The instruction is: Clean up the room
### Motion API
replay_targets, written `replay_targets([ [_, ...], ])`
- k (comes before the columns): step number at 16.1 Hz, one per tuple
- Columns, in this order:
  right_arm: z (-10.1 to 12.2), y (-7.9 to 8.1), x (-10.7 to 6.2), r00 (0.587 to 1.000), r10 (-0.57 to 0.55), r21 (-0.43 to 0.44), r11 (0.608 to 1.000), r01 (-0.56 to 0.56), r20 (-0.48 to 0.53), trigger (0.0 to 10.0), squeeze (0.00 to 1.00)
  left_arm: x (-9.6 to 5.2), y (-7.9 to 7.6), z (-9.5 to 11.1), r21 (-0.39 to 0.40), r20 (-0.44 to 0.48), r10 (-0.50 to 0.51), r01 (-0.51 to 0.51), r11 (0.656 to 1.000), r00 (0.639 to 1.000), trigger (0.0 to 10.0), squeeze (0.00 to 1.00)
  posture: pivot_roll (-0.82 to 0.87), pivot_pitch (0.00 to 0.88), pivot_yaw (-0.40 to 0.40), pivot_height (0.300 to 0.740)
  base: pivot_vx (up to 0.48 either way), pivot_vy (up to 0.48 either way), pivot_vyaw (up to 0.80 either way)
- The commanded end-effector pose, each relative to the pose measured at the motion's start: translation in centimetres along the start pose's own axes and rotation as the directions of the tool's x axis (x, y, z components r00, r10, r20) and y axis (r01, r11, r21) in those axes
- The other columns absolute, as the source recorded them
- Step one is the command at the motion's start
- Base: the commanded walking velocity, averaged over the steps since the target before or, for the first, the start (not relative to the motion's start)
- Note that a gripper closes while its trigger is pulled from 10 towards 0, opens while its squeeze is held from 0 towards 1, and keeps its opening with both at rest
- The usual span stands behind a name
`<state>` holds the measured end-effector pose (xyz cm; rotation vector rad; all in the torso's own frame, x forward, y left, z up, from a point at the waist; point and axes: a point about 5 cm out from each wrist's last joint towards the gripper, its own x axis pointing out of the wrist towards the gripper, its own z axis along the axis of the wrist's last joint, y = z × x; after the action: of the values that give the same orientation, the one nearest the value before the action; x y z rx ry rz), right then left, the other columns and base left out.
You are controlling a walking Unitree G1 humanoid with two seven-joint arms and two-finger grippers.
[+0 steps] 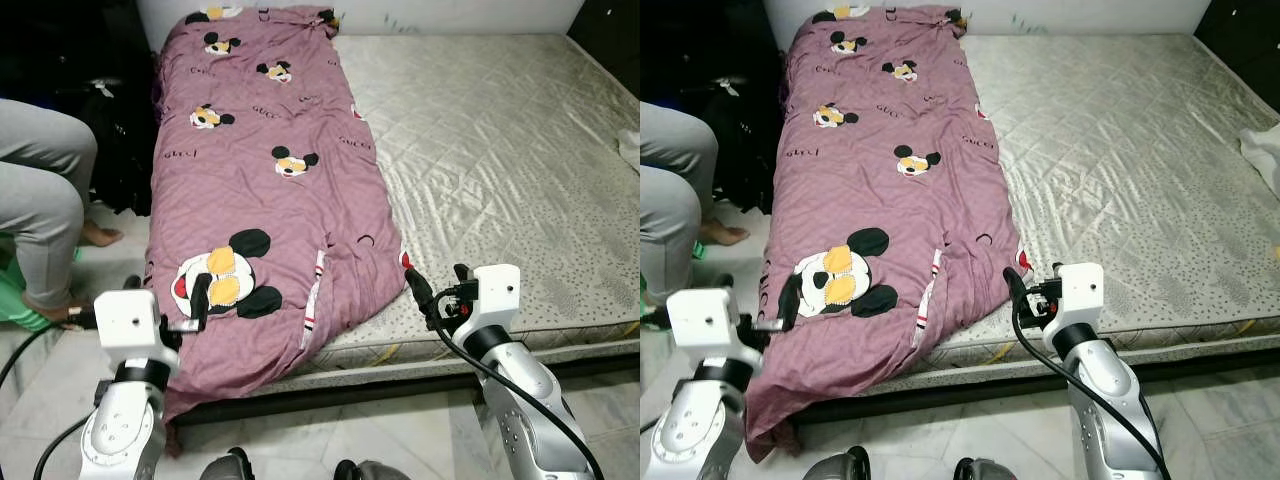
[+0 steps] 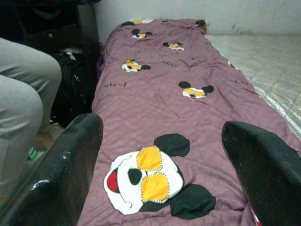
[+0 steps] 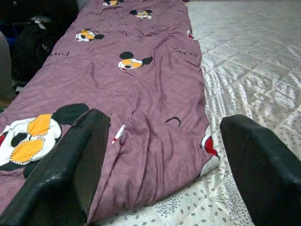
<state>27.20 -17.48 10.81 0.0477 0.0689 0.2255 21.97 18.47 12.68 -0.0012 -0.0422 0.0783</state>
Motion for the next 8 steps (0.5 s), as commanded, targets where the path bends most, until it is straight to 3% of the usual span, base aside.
replay_targets([
  [1,-0.05,0.03,-0.12,1.000,0.004,-0.003,1.000,-0.004,-0.009,10.0,0.00,-0.21,0.07,0.07,-0.002,-0.005,0.007,-0.007,1.000,1.000,10.0,0.00,-0.03,0.196,-0.053,0.674,0.000,0.000,0.00],
  [8,0.02,0.05,0.15,1.000,0.010,-0.013,1.000,-0.010,-0.007,10.0,0.00,0.21,-0.11,0.23,-0.007,0.001,0.037,-0.037,0.999,0.999,10.0,0.00,-0.03,0.196,-0.055,0.665,0.000,0.000,0.00],
])
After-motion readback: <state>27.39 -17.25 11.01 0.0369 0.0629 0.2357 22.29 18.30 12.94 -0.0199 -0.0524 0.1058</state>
